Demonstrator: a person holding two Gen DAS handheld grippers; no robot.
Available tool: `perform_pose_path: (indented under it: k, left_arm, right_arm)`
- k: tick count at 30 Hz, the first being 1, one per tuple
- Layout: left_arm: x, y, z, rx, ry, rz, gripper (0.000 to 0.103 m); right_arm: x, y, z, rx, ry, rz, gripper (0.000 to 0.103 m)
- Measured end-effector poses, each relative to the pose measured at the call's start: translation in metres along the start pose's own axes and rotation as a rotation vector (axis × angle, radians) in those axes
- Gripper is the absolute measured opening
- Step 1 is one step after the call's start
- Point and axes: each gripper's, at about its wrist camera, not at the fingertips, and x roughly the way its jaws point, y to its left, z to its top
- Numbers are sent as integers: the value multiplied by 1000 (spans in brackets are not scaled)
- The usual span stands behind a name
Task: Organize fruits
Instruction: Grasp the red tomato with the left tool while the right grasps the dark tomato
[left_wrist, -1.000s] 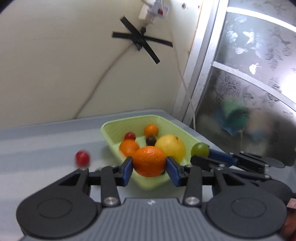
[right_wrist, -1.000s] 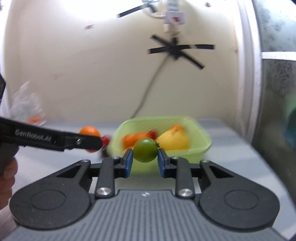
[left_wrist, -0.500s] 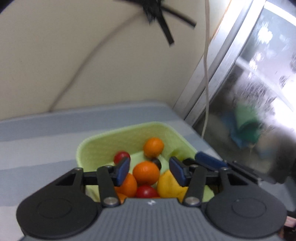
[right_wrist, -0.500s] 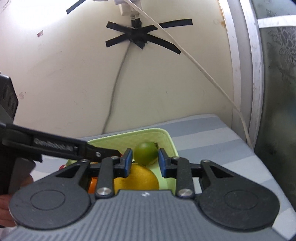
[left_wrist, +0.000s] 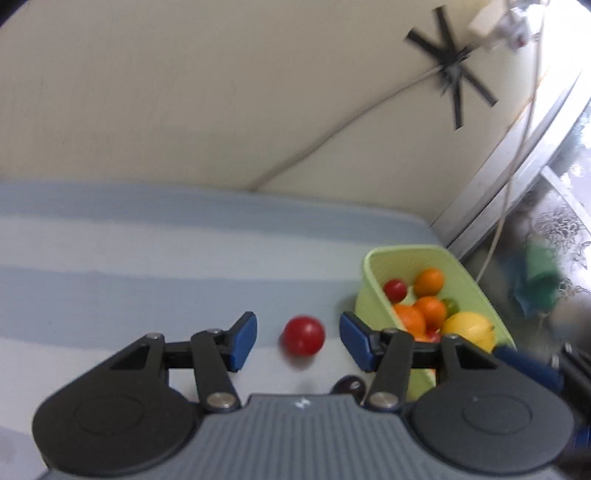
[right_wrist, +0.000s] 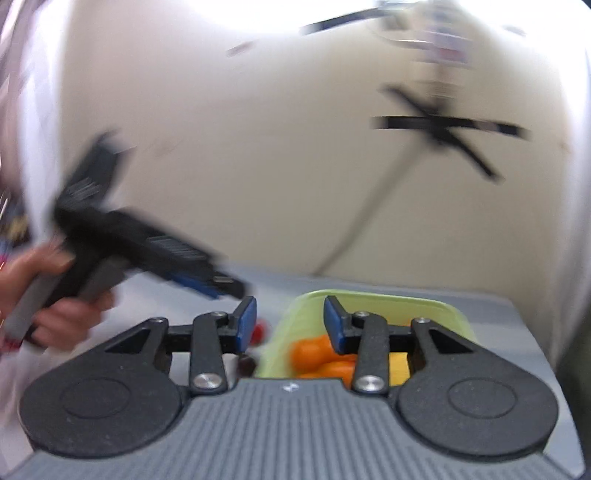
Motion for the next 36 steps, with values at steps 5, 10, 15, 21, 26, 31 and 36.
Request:
perform_pose_path:
  k: [5, 10, 15, 21, 26, 31, 36]
  left_arm:
    - [19, 1, -3, -33, 28, -39, 54]
    - [22, 0, -4, -14, 19, -14, 49]
    - [21, 3, -9, -6, 9, -13, 29]
    - [5, 9, -22, -34, -7, -19, 29]
    - [-34, 15, -46, -55, -55, -48, 29]
    - [-80, 15, -83, -21, -125, -18, 29]
    - [-98, 15, -121, -2, -113, -10, 30]
  right_arm:
    - [38, 57, -12, -273, 124, -19, 29]
    - [65, 78, -21, -422, 190, -69, 26]
    - [83, 93, -27, -525, 244, -106, 26]
    - [103, 93, -37, -589, 283, -171, 27]
    - [77, 98, -36, -544, 207, -162, 26]
    - [24, 103, -41, -372, 144, -82, 26]
    - [-8, 92, -53, -71, 155, 15, 26]
